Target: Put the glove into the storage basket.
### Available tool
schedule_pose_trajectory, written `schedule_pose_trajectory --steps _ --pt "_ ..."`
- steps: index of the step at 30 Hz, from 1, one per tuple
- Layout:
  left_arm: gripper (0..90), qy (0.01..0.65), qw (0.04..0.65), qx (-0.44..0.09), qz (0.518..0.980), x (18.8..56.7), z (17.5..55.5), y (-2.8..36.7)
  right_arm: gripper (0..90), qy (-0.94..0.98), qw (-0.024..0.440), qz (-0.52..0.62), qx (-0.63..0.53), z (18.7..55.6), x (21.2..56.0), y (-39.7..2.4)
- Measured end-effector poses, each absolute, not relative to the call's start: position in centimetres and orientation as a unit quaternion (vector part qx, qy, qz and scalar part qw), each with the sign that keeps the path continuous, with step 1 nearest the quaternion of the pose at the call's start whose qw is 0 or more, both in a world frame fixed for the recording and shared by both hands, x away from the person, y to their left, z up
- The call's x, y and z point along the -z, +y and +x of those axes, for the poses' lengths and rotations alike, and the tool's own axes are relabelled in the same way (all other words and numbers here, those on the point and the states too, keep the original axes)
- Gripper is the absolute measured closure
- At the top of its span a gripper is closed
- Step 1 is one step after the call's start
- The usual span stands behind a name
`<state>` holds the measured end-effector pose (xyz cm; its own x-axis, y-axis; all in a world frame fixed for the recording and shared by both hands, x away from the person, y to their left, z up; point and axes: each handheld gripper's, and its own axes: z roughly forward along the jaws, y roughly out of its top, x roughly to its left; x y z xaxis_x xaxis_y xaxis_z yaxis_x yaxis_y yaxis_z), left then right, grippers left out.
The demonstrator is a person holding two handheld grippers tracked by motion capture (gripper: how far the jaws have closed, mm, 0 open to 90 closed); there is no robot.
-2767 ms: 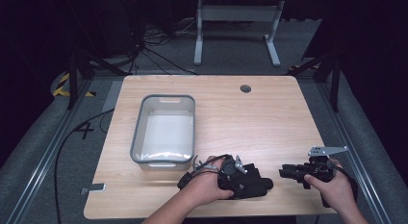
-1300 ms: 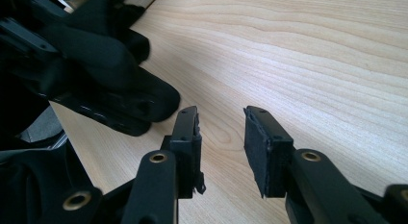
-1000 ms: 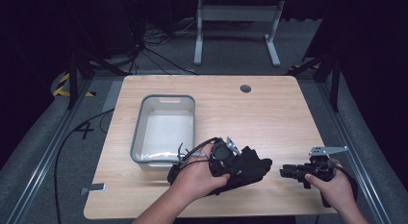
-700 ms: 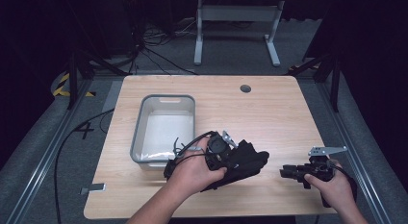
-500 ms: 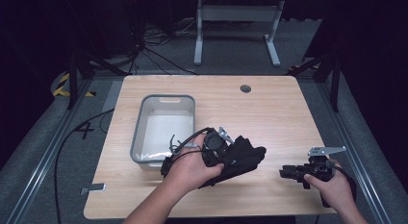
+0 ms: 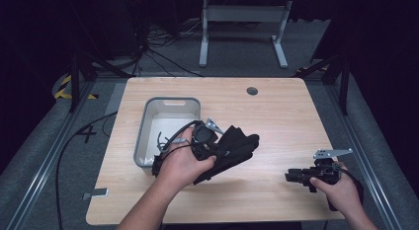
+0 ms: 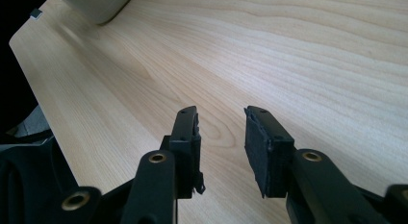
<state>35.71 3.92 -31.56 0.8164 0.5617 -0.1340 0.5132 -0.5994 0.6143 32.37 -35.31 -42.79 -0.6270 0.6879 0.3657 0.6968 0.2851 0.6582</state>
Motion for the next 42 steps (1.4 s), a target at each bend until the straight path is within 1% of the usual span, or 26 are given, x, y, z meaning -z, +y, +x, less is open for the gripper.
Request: schedule_pose_trajectory --steps 5,9,14,17,29,35,42 --pt "67.5 0.321 0.331 -0.046 0.886 31.5 36.2 5.4 66.2 -0.804 0.009 -0.425 0.415 32.9 42.7 -34.8" --pt "67.6 0.353 0.336 -0.06 0.871 31.4 36.9 7.2 66.1 -0.807 0.011 -0.42 0.415 33.2 42.9 -34.4" --pt "67.6 0.374 0.334 -0.069 0.862 31.5 37.7 8.4 66.0 -0.806 0.015 -0.422 0.415 33.2 42.9 -34.4" --pt "67.6 0.408 0.335 -0.078 0.845 31.6 38.5 9.4 66.0 -0.805 0.013 -0.423 0.415 33.1 42.9 -34.5" --pt "67.5 0.448 0.334 -0.087 0.825 31.9 40.9 11.4 65.5 -0.802 0.01 -0.43 0.414 32.8 43.0 -34.7" --pt "67.1 0.484 0.332 -0.088 0.805 32.3 42.2 12.5 65.0 -0.801 0.008 -0.435 0.412 32.7 43.1 -34.9" --pt "67.0 0.525 0.312 -0.11 0.784 32.9 43.1 13.5 64.6 -0.801 0.008 -0.434 0.412 32.6 43.1 -34.8"
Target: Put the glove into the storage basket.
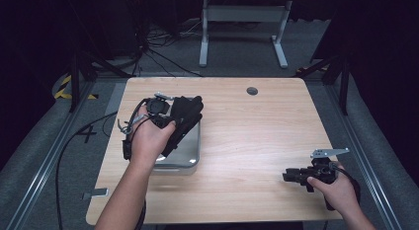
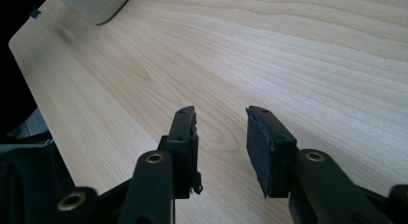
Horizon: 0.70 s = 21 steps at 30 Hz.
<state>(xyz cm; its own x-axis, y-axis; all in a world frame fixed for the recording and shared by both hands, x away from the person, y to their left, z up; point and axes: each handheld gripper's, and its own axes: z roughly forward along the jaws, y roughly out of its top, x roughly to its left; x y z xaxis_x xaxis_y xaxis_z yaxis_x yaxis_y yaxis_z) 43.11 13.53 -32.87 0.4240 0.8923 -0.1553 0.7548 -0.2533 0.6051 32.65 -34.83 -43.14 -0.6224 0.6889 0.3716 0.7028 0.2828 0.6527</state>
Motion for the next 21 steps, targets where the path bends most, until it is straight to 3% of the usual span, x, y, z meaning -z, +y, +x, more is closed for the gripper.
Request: schedule_pose_trajectory --steps 12,21 --pt "66.7 0.567 0.297 -0.096 0.762 35.7 44.5 15.0 63.7 -0.802 0.011 -0.433 0.412 32.8 43.2 -34.6" --pt "66.0 0.569 0.273 -0.067 0.773 38.1 44.9 14.8 63.4 -0.8 0.013 -0.433 0.415 32.9 43.1 -34.5"
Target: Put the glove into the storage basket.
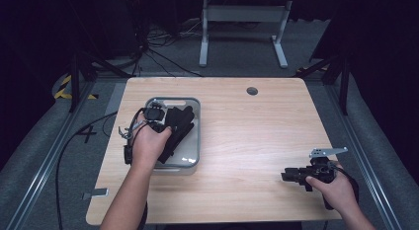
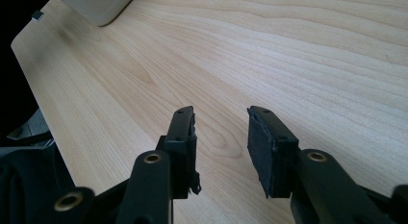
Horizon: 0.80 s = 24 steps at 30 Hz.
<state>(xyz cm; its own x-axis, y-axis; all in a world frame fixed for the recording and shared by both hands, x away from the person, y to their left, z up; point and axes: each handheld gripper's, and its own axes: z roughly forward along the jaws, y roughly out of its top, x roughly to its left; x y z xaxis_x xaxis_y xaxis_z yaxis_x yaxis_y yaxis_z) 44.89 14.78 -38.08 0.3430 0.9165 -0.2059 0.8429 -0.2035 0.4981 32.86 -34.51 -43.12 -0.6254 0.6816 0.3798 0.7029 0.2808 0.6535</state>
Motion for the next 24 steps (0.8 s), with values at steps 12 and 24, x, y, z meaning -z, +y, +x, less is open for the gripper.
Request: schedule_pose_trajectory --steps 12,24 --pt "65.1 0.574 0.256 -0.052 0.776 39.5 45.3 14.7 63.4 -0.802 0.015 -0.424 0.42 33.4 42.8 -34.1" --pt "36.3 0.536 0.283 -0.072 0.792 38.0 44.1 14.6 61.7 -0.802 0.012 -0.421 0.424 33.8 42.8 -33.9"
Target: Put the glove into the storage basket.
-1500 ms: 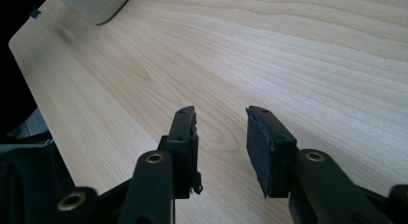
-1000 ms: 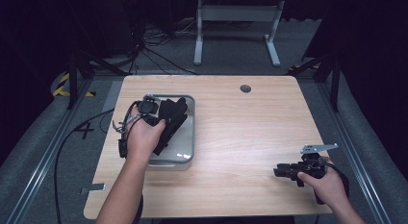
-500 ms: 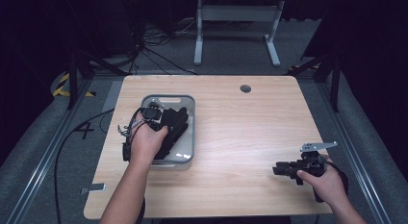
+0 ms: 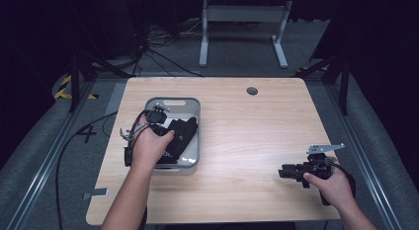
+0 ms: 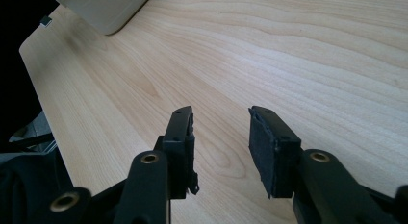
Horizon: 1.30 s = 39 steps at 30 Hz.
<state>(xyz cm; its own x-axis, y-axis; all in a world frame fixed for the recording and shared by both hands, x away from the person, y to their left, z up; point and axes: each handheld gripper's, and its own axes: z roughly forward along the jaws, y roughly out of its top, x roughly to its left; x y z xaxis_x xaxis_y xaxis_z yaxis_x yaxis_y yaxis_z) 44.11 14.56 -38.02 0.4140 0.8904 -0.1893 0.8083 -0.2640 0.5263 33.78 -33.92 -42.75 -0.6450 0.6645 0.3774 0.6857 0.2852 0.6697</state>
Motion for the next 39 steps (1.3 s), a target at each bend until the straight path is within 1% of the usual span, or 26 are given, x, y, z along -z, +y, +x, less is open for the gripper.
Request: schedule_pose_trajectory --steps 5,7,10,13,14,19,23,27,34,39 --pt "37.9 0.503 0.304 -0.079 0.805 36.6 42.5 14.3 61.4 -0.799 0.012 -0.423 0.426 33.9 42.7 -34.1" --pt "39.5 0.497 0.303 -0.074 0.81 36.0 41.8 14.3 61.5 -0.799 0.012 -0.423 0.426 34.0 42.7 -34.0" --pt "39.5 0.49 0.31 -0.077 0.811 35.5 41.1 14.3 61.4 -0.8 0.013 -0.421 0.427 34.0 42.8 -33.9" --pt "39.5 0.464 0.33 -0.074 0.818 34.8 39.7 14.3 61.2 -0.801 0.012 -0.421 0.427 34.0 42.7 -33.9" --pt "39.4 0.464 0.33 -0.074 0.818 34.8 39.7 14.3 61.2 -0.801 0.012 -0.42 0.427 34.0 42.6 -33.9" --pt "39.4 0.439 0.359 -0.062 0.821 34.4 37.9 14.0 61.5 -0.799 0.012 -0.423 0.427 33.9 42.6 -34.0" --pt "39.8 0.43 0.362 -0.062 0.825 34.2 37.1 13.6 61.5 -0.799 0.013 -0.425 0.426 33.9 42.6 -34.1" --pt "39.8 0.423 0.364 -0.075 0.827 33.8 36.2 13.5 61.5 -0.798 0.012 -0.425 0.427 33.8 42.6 -34.1" --pt "39.5 0.414 0.363 -0.073 0.832 33.7 35.4 13.2 61.4 -0.799 0.012 -0.424 0.427 33.8 42.7 -34.1" --pt "39.2 0.374 0.367 -0.055 0.85 33.8 33.1 12.5 61.4 -0.8 0.012 -0.423 0.426 33.7 42.7 -34.2"
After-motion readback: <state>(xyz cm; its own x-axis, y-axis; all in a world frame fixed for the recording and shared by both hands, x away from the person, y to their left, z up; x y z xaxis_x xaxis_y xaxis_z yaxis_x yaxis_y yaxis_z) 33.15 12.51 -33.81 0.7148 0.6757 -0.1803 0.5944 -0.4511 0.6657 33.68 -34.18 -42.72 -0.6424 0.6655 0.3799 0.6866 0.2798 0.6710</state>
